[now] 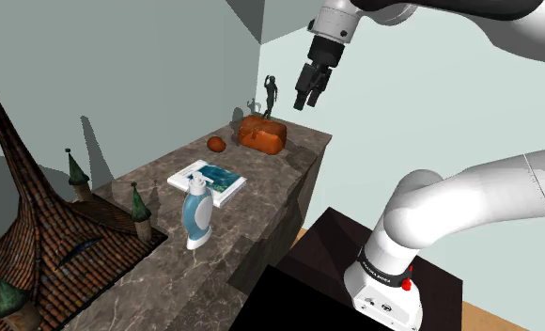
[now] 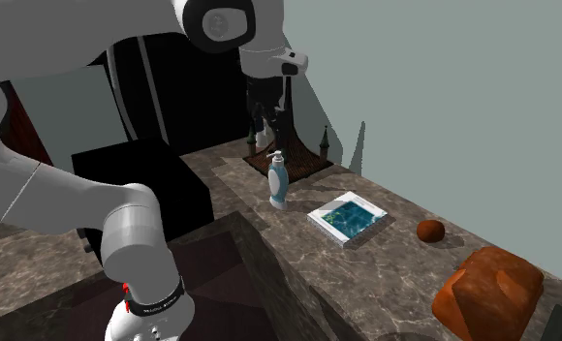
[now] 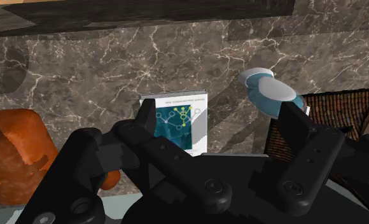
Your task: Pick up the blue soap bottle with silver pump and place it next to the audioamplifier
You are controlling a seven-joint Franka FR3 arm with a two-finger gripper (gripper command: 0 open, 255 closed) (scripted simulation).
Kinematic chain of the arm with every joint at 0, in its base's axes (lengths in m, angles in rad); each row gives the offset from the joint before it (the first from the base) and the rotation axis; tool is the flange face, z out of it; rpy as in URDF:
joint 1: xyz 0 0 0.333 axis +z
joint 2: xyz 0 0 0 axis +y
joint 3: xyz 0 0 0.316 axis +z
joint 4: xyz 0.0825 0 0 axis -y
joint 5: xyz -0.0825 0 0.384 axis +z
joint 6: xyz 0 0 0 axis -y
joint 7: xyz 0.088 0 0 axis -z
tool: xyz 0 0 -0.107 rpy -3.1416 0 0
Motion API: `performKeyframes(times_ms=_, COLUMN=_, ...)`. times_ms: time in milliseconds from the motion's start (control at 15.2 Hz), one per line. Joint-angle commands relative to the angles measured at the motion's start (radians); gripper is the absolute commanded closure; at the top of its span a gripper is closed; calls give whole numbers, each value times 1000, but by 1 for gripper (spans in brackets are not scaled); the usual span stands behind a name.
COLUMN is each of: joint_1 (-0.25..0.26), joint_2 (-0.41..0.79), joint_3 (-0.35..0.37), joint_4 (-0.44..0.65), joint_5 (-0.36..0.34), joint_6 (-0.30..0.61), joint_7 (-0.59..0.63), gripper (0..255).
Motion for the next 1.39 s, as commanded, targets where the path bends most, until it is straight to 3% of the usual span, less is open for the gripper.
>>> performKeyframes(times_ms=0, joint_1=0, joint_2=0, joint_3=0, joint_4=0, joint_5=0, joint_6=0, joint_7=0, gripper=0)
performKeyframes(times_ms=660, joint_1=81, joint_2=186, joint_3=144, joint_4=-59, joint_5=66, joint_6=266, joint_7=43, gripper=0)
performKeyframes(times_ms=1320, joint_1=140, joint_2=460, joint_3=287, joint_4=-9, joint_5=69, joint_6=510, joint_7=102, gripper=0)
